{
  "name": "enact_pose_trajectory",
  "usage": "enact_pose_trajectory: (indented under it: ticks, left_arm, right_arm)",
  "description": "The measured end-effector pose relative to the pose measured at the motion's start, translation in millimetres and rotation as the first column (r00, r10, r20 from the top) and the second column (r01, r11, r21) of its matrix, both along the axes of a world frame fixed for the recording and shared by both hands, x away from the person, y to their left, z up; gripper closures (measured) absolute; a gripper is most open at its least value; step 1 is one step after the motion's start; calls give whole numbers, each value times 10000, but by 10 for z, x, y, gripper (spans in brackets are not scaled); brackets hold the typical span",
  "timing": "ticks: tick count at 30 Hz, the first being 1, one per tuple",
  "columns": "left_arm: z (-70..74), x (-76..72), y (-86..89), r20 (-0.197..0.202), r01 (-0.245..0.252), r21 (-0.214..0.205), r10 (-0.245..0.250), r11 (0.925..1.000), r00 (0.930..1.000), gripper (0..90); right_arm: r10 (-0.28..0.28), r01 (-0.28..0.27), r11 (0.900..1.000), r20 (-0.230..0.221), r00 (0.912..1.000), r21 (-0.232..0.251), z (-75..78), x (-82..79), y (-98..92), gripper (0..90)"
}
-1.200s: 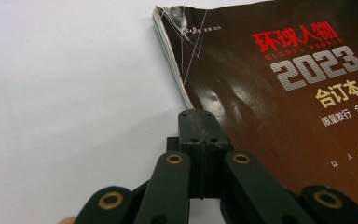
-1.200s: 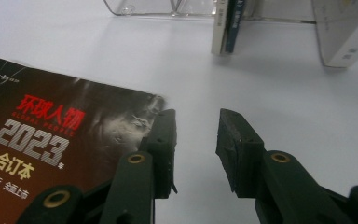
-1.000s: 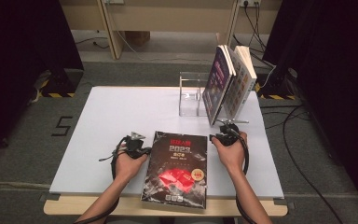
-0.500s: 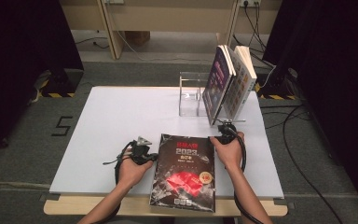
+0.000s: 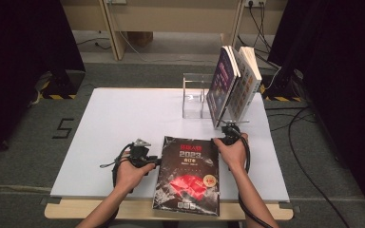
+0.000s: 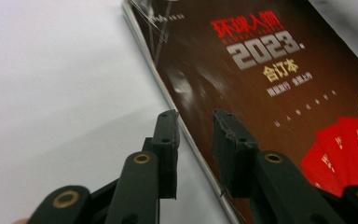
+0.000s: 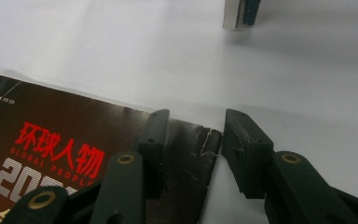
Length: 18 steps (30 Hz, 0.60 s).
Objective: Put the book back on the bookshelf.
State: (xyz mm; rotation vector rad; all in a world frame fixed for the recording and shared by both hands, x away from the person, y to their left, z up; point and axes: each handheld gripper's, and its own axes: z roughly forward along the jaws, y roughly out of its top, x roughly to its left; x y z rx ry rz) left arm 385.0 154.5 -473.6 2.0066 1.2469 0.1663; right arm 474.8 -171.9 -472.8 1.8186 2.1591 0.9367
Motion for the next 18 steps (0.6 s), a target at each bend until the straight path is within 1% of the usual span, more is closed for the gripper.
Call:
enact_pose_trajectory:
  ticks: [3,5,7,8,9,11,14,15,18]
  left_arm:
    - [-11,-14,-30,-96,155,75,-154,9999,9998,696]
    - [-16,-21,-43,-135,252,92,-251,9996,9996,703]
    - [-24,-26,-56,-214,382,154,-379,9992,9991,715]
    - [-29,-26,-62,-241,406,171,-402,9990,9989,722]
    - [-38,-28,-71,-273,447,236,-440,9987,9987,727]
    - [-50,-32,-77,-265,464,388,-454,9982,9986,732]
    - [-68,-41,-76,-320,450,459,-436,9979,9985,748]
    - [-70,-44,-76,-326,429,453,-415,9981,9986,749]
    - [-70,-46,-82,-323,414,515,-398,9978,9987,754]
  right_arm:
    - [-39,39,10000,3,10000,64,-3,19,7,608]
    - [-36,36,10000,-10,10000,15,-5,24,15,608]
    - [-84,85,9999,-59,9999,125,-6,31,13,609]
    - [-78,77,9998,18,10000,203,-15,30,2,611]
    - [-108,110,9995,-55,9999,282,-10,27,-1,612]
    - [-117,117,9995,-9,9999,279,-17,22,-5,610]
    - [-152,149,9996,90,9998,255,-25,14,-4,611]
    - [-180,178,9995,61,9998,276,-24,10,-3,611]
    - [-365,365,9978,-5,9993,554,-27,4,-3,615]
